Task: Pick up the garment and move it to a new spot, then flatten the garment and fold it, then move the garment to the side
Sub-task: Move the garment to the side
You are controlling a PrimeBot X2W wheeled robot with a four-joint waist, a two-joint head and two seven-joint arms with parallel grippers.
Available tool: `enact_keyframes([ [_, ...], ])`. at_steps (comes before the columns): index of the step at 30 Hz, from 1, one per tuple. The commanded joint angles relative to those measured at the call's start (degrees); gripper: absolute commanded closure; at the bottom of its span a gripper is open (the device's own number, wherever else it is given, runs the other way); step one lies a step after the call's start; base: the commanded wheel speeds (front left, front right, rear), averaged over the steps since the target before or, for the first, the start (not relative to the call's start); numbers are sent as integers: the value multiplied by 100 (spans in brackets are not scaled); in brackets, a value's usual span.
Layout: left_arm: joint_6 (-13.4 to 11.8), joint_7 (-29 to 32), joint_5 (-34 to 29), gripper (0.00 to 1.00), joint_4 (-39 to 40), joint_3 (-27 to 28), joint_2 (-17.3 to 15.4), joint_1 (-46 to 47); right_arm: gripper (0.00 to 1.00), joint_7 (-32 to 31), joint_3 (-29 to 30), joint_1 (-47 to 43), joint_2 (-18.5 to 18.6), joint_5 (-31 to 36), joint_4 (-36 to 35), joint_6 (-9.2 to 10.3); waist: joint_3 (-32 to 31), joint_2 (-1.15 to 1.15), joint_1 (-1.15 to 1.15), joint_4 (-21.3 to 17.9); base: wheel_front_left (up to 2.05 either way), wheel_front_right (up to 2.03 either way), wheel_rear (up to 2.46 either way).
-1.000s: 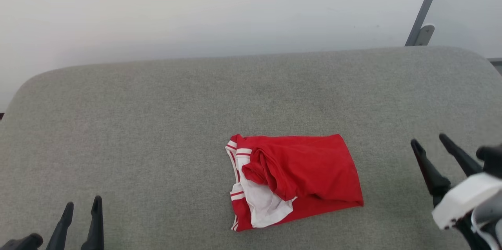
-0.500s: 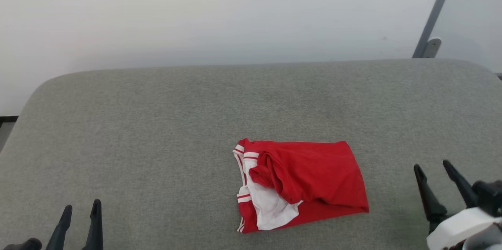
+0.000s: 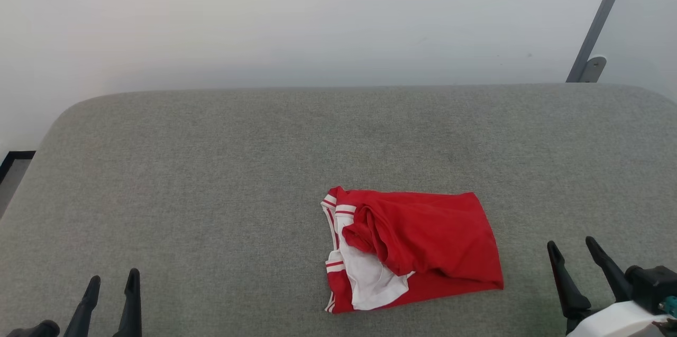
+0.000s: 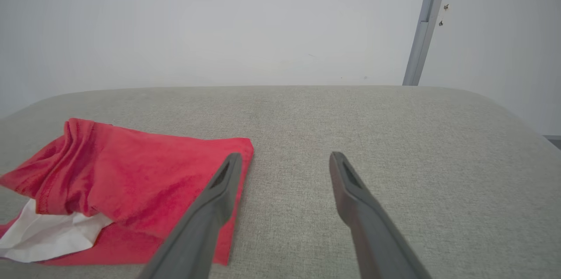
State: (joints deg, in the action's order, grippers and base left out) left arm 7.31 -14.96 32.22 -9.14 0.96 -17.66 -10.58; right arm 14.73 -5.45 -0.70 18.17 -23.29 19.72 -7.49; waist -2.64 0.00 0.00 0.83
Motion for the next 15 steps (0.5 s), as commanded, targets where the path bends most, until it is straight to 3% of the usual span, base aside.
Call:
enact_keyframes([
  [1, 17, -28, -18, 0, 14, 21, 12, 8, 0, 51, 17, -46, -8, 35, -31, 0, 5, 0, 0, -1, 0, 0, 0],
  [15, 17, -28, -24, 0, 31, -13, 30, 41, 0, 48, 180, -227, -156, 166, -205, 0, 5, 0, 0, 6, 0, 0, 0],
])
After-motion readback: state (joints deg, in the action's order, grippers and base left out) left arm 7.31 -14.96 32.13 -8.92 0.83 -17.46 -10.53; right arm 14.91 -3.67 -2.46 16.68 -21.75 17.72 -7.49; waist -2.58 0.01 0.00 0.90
